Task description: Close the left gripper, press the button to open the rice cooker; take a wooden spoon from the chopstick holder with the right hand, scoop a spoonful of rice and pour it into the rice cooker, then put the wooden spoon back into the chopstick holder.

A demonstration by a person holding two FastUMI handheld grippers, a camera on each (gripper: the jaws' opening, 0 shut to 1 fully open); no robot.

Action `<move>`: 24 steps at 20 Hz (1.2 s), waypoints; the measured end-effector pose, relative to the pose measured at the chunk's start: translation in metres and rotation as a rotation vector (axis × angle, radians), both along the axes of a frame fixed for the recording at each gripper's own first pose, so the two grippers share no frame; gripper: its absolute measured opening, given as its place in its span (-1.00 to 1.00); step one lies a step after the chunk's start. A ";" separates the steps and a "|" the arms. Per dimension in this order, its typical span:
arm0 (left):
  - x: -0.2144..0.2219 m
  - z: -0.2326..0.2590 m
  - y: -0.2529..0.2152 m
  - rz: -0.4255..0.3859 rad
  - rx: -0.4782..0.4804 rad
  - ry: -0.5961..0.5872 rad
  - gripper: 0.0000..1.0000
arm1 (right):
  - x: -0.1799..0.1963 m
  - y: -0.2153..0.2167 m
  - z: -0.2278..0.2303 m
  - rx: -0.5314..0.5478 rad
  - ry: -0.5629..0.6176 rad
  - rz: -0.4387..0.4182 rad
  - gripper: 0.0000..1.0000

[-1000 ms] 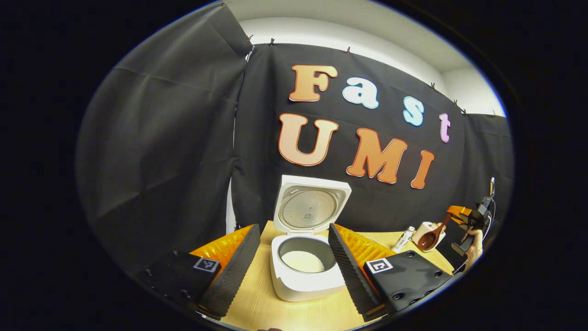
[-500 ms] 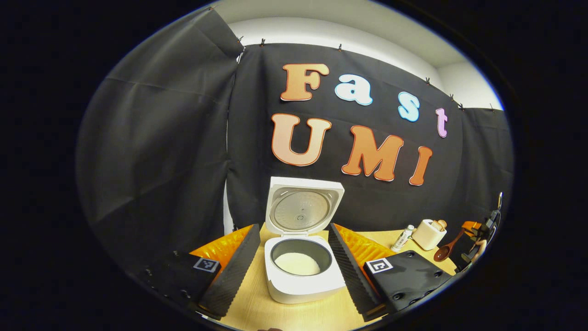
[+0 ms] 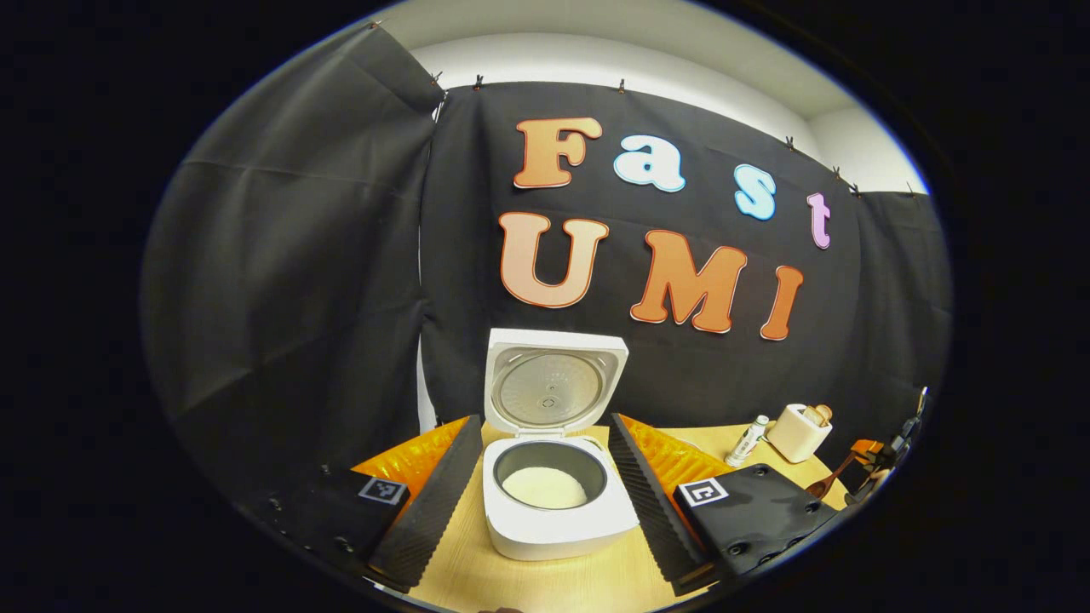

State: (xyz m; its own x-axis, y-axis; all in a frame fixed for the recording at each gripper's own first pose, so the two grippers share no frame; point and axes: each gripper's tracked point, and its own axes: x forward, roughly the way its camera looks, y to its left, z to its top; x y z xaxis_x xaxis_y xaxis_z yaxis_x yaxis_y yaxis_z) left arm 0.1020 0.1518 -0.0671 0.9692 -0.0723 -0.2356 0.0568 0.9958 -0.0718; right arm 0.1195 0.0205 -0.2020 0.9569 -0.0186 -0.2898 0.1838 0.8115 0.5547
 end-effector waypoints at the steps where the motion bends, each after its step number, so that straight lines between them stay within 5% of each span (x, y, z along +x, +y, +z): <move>1: -0.001 0.000 -0.003 0.002 -0.004 0.003 0.99 | -0.001 -0.001 -0.008 -0.003 0.009 0.002 -0.77; 12: -0.007 -0.005 -0.027 0.031 0.033 0.020 0.99 | -0.008 -0.002 -0.054 0.008 0.016 0.038 -0.75; 20: -0.005 -0.003 -0.044 0.038 0.051 0.025 0.99 | -0.011 -0.013 -0.073 0.064 0.098 0.024 -0.47; 22: -0.006 0.000 -0.051 0.040 0.049 0.026 1.00 | -0.010 -0.017 -0.063 0.084 0.092 0.017 -0.26; 24: -0.004 0.006 -0.055 0.039 0.051 0.021 0.99 | -0.009 -0.022 -0.050 0.069 0.078 0.012 0.24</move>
